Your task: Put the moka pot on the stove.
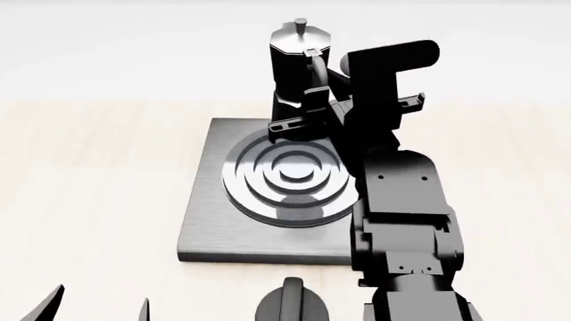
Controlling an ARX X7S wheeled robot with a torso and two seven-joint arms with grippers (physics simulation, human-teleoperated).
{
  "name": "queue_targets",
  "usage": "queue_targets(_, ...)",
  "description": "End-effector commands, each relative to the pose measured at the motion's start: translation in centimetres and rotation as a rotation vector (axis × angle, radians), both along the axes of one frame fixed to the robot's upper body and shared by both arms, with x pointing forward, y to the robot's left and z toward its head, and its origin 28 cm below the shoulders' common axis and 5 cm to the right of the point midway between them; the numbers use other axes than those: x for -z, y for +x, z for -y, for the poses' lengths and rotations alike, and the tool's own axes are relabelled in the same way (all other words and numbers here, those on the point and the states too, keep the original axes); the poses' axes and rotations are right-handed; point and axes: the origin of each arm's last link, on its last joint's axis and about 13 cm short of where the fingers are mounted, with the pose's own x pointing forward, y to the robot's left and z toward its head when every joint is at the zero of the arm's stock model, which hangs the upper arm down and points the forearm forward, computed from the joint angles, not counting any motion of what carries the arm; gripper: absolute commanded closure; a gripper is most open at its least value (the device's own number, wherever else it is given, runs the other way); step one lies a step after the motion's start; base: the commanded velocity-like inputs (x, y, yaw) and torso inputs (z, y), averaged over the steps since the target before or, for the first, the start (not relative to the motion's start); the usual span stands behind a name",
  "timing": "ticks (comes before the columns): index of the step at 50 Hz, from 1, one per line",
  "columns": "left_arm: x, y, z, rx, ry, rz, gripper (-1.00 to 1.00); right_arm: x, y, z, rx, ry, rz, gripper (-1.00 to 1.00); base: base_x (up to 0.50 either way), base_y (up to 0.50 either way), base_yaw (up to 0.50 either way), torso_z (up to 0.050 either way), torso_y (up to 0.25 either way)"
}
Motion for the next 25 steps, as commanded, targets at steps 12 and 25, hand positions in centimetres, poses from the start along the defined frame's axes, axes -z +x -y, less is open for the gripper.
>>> queue_targets(12, 0.0, -0.1, 0.0, -0.001, 0.0, 0.001, -1.0, 0.9, -0.2, -0.5, -0.009, 0.047, -0.025, 1.0, 0.0, 0.0, 0.0, 0.0, 0.001)
queue_targets(25, 0.0, -0.1, 0.0, -0.002, 0.001, 0.002, -1.0, 1.9, -0.5, -0.3, 0.001, 0.055, -0.051, 1.0, 0.0, 0.0, 0.0, 0.0, 0.001)
